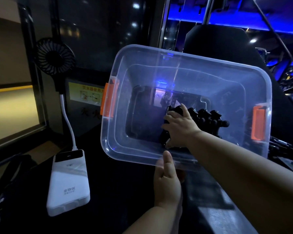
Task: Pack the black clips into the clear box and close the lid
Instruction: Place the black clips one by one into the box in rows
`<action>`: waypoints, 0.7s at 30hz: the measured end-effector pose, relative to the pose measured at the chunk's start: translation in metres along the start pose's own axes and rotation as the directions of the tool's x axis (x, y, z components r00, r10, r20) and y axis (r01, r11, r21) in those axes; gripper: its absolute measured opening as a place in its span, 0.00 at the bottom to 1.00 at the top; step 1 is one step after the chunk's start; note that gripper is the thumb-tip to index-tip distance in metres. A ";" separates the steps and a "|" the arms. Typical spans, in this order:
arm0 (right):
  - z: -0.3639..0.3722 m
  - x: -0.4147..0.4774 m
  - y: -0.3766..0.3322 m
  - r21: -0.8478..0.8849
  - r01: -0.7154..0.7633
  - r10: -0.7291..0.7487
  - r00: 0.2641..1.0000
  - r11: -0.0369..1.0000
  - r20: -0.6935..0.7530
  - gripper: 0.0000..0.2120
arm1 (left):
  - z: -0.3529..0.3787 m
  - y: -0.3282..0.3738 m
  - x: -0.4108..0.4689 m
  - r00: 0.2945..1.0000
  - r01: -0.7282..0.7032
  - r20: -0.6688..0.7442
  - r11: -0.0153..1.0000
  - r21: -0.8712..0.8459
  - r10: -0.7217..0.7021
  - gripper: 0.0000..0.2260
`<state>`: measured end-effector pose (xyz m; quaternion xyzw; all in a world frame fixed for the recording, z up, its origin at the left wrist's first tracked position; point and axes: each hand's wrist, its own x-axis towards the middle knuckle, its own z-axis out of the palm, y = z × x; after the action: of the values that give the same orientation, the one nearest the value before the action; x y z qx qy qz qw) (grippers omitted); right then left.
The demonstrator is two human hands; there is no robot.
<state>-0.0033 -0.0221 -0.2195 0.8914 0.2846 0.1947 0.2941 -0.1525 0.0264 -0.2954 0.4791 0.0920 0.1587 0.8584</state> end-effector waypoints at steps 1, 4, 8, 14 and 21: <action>-0.001 0.001 -0.001 -0.015 0.002 -0.002 1.000 1.000 0.006 0.35 | -0.001 -0.001 0.000 1.000 0.013 0.001 1.000 0.011 -0.013 0.41; -0.001 0.005 -0.004 -0.033 -0.013 0.014 1.000 0.999 0.020 0.34 | -0.002 -0.001 0.000 1.000 0.028 -0.011 0.999 0.023 -0.028 0.38; -0.001 0.007 -0.005 -0.071 -0.020 0.021 1.000 0.997 0.014 0.34 | -0.002 -0.008 0.002 0.998 -0.017 -0.064 0.996 0.083 0.023 0.51; 0.002 0.004 -0.004 -0.054 -0.019 0.018 1.000 0.998 -0.016 0.36 | -0.005 -0.004 0.003 0.999 -0.036 -0.013 0.992 0.117 0.038 0.45; -0.005 -0.001 0.002 0.015 -0.010 0.011 1.000 1.000 -0.026 0.37 | 0.000 -0.002 0.004 0.996 -0.074 -0.039 0.992 0.100 0.078 0.45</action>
<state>-0.0060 -0.0221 -0.2152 0.8924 0.2851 0.2059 0.2829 -0.1481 0.0270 -0.2966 0.5206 0.0998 0.1968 0.8248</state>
